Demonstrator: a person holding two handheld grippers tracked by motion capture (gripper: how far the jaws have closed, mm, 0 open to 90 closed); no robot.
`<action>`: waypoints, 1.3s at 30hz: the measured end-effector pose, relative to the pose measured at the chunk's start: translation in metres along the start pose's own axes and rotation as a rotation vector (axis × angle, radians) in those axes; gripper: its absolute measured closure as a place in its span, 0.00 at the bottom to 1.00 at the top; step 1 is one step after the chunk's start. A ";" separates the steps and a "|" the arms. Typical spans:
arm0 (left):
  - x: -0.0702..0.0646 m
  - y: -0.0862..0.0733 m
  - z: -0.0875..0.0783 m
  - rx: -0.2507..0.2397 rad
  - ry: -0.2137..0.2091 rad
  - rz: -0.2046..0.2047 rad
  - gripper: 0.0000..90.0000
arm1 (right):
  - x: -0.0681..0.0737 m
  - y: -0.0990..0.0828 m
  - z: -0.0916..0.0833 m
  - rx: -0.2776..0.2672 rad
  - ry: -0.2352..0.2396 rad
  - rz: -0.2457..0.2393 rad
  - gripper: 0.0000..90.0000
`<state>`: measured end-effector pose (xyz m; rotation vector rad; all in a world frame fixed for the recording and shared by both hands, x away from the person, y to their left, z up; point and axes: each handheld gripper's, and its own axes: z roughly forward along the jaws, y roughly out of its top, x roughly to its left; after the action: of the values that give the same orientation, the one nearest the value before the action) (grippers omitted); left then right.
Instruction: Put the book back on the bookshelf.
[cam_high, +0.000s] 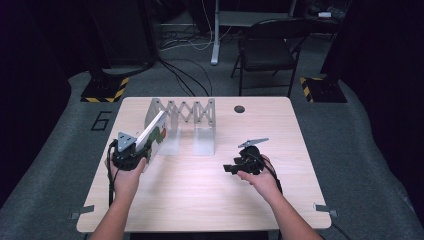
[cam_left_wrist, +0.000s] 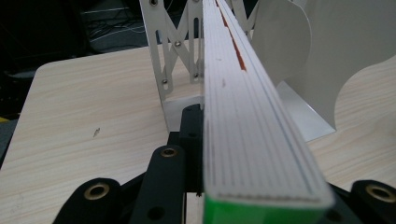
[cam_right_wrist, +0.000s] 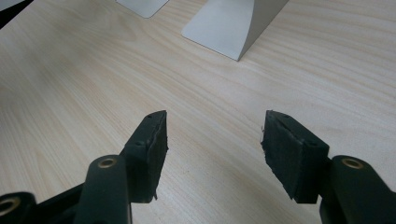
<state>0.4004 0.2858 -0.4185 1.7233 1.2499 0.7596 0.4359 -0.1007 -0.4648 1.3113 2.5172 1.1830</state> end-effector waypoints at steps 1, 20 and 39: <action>0.000 0.000 0.002 0.001 0.002 -0.002 0.84 | 0.000 0.000 0.000 -0.001 -0.001 -0.002 0.45; 0.001 0.009 0.020 0.004 0.022 -0.020 0.84 | -0.002 0.000 -0.001 0.000 -0.001 -0.001 0.45; 0.003 0.009 0.033 0.012 0.030 -0.057 0.84 | -0.002 -0.001 -0.001 0.002 0.000 0.001 0.45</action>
<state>0.4331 0.2781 -0.4257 1.6848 1.3207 0.7481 0.4368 -0.1029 -0.4653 1.3134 2.5189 1.1811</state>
